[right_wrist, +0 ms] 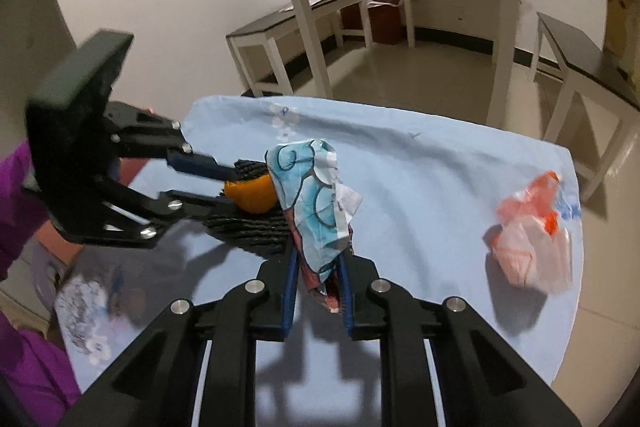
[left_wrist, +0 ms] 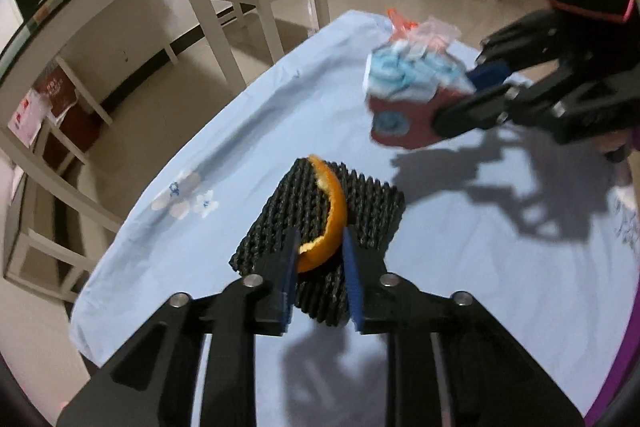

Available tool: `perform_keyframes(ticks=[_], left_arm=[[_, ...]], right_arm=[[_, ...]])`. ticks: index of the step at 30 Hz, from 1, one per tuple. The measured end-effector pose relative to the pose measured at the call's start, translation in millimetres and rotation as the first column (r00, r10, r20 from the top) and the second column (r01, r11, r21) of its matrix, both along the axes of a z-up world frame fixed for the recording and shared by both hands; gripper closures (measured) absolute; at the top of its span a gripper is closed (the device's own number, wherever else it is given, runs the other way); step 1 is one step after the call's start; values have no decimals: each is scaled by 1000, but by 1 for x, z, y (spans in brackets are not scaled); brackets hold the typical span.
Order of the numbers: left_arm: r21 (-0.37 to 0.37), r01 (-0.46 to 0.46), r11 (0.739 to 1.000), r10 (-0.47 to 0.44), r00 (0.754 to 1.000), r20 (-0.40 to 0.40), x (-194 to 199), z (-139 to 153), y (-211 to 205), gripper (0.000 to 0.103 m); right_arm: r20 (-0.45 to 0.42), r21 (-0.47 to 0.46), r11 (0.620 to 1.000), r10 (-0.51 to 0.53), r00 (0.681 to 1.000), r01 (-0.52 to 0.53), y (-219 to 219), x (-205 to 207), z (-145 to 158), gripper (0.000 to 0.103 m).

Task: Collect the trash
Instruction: 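Grasp the orange peel with left gripper while right gripper grasps patterned wrapper, then carry the orange peel and wrapper over the pink bin and release both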

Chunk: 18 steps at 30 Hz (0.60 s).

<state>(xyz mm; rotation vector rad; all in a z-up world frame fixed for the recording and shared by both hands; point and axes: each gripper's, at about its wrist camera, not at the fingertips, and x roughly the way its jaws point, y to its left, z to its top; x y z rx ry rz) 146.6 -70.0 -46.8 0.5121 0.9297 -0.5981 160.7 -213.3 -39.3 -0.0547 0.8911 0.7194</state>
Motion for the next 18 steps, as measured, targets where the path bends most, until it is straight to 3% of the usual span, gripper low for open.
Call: perform_keyframes(ticks=[2, 5, 9, 13, 18], left_arm=[[-19, -3, 1000, 3, 1000, -21, -2, 1, 2, 98], [-36, -31, 999, 30, 999, -30, -6, 0, 5, 99], [-115, -98, 989, 93, 995, -46, -15, 4, 14, 99], [-210, -203, 956, 194, 979, -62, -27, 14, 28, 99], [-305, -317, 898, 306, 948, -87, -46, 25, 45, 99]], right_arm=[[1, 18, 1000, -9, 1000, 9, -4, -8, 3, 86], [7, 26, 1000, -12, 1000, 11, -8, -14, 5, 86], [7, 35, 999, -22, 1000, 21, -5, -24, 8, 86], [16, 59, 998, -37, 999, 36, -4, -33, 17, 86], [30, 64, 997, -48, 998, 46, 6, -48, 25, 86]])
